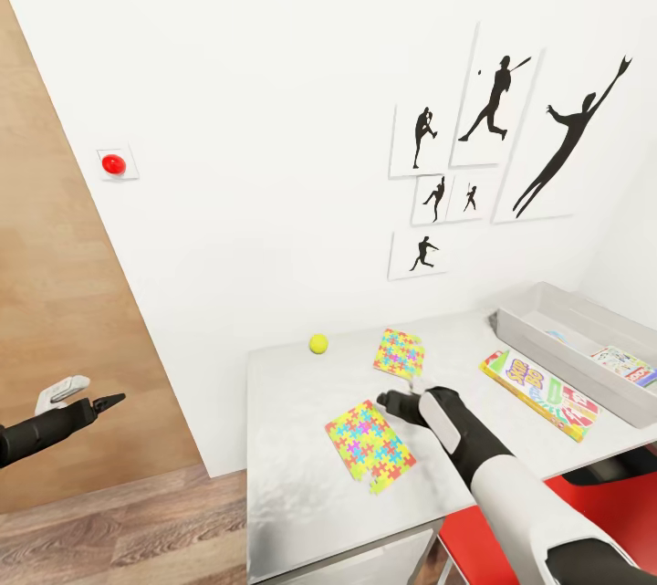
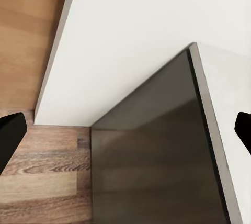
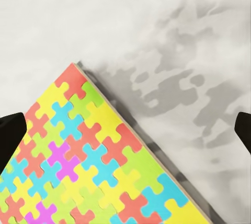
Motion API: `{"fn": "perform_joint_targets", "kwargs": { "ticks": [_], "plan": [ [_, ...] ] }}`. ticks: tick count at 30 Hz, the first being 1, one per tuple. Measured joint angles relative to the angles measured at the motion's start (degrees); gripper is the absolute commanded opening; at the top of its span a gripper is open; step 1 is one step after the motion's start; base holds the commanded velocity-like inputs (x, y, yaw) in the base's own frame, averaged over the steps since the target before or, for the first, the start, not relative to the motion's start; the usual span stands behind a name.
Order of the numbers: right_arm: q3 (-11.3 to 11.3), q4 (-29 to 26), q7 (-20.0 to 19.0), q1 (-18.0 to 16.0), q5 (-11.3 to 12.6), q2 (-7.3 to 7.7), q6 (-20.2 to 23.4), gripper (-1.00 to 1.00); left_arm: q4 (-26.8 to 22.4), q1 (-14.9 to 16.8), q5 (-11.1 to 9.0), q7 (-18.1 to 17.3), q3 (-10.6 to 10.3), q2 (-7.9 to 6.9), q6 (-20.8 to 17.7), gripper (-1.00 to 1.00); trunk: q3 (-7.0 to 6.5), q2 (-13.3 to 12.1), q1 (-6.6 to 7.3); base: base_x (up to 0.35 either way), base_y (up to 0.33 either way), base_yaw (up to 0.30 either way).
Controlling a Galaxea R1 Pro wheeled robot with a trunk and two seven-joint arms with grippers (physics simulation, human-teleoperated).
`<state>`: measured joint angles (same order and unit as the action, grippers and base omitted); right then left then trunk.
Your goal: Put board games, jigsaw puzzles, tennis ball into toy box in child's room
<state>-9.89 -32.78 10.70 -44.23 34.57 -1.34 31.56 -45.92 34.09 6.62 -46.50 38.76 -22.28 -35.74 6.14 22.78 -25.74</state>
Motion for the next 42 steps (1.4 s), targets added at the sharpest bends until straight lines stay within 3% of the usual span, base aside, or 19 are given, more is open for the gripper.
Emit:
{"fn": "perform_joint_targets", "kwargs": {
  "ticks": [9, 13, 19, 42],
  "plan": [
    [-0.2, 0.0, -0.1, 0.3, -0.1, -0.01, -0.3, 1.00, 0.0, 0.0, 0.0, 0.0, -0.2, 0.00, 0.0, 1.00, 0.00, 0.0, 0.00, 0.000, 0.000, 0.000],
    [-0.2, 0.0, 0.0, 0.3, -0.1, -0.01, -0.2, 1.00, 0.1, 0.0, 0.0, -0.1, -1.9, 0.00, 0.1, 1.00, 0.00, 0.0, 0.00, 0.000, 0.000, 0.000],
    [-0.1, 0.0, 0.1, 0.4, -0.1, -0.01, -0.1, 1.00, 0.1, 0.0, -0.1, -0.7, -2.8, 0.00, 0.1, 1.00, 0.00, 0.0, 0.00, 0.000, 0.000, 0.000],
    [-0.2, 0.0, 0.1, 0.6, -0.1, 0.02, 0.2, 1.00, 0.1, 0.0, -0.1, -0.9, -2.9, 0.25, 0.1, 1.00, 1.36, 0.0, 0.00, 0.000, 0.000, 0.000]
  ]
}}
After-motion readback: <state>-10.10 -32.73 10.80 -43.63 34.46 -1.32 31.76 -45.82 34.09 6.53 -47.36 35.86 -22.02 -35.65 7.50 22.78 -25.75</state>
